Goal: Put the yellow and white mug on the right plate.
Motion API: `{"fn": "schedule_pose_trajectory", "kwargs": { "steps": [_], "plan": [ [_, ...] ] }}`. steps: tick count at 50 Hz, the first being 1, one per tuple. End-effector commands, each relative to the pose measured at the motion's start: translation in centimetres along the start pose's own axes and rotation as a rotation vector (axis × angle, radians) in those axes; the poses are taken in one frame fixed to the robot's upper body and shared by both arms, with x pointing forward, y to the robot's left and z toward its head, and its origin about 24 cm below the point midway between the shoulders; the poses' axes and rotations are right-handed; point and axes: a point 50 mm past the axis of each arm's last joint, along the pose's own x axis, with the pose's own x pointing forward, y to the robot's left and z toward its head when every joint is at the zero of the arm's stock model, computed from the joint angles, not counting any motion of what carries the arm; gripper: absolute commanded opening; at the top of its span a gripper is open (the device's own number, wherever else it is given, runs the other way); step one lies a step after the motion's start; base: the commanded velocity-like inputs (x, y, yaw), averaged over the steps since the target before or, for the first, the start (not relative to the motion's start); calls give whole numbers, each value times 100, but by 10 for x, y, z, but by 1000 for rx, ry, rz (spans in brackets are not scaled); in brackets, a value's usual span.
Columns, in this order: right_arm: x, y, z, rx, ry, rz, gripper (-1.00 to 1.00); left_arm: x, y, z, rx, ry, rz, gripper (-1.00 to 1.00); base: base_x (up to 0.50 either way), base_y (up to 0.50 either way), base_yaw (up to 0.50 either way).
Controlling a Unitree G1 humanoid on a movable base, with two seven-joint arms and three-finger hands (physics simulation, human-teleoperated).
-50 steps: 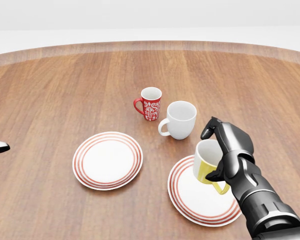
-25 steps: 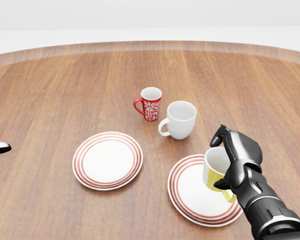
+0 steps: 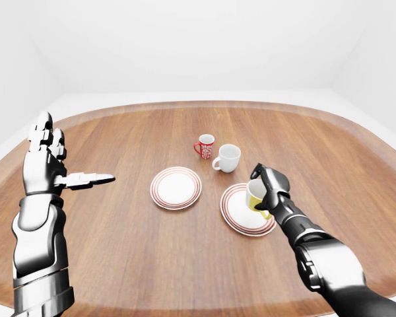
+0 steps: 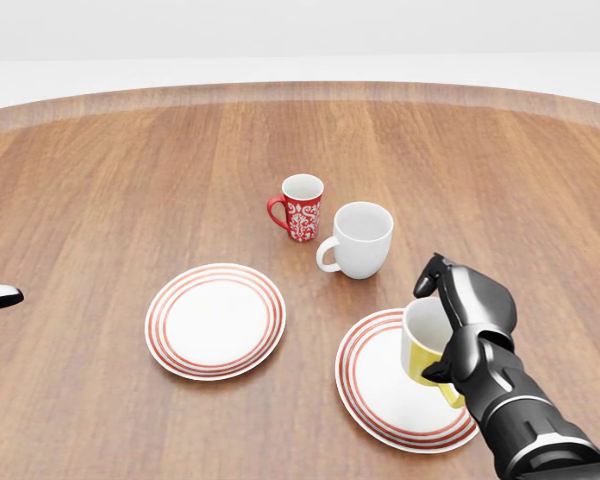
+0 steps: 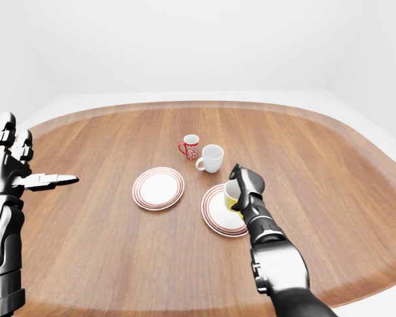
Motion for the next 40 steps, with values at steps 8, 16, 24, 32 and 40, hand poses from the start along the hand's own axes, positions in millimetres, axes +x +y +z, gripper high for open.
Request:
{"fn": "schedule_pose_trajectory", "kwargs": {
  "steps": [8,16,24,32,40],
  "plan": [
    [1,1,13,-41,-48,-15,-100,-1,0,0,1,1,1,100,0,0,0],
    [0,2,15,-44,-52,-22,-100,-1,0,2,1,-7,1,100,0,0,0],
    [-1,3,14,-55,-54,-30,-100,-1,0,2,2,-11,1,100,0,0,0],
    [0,2,14,-69,-59,-41,-100,-1,0,3,3,-11,1,100,0,0,0],
    [0,1,16,-96,-78,-54,-100,-1,-1,1,2,-7,-2,100,0,0,0]
  ]
}}
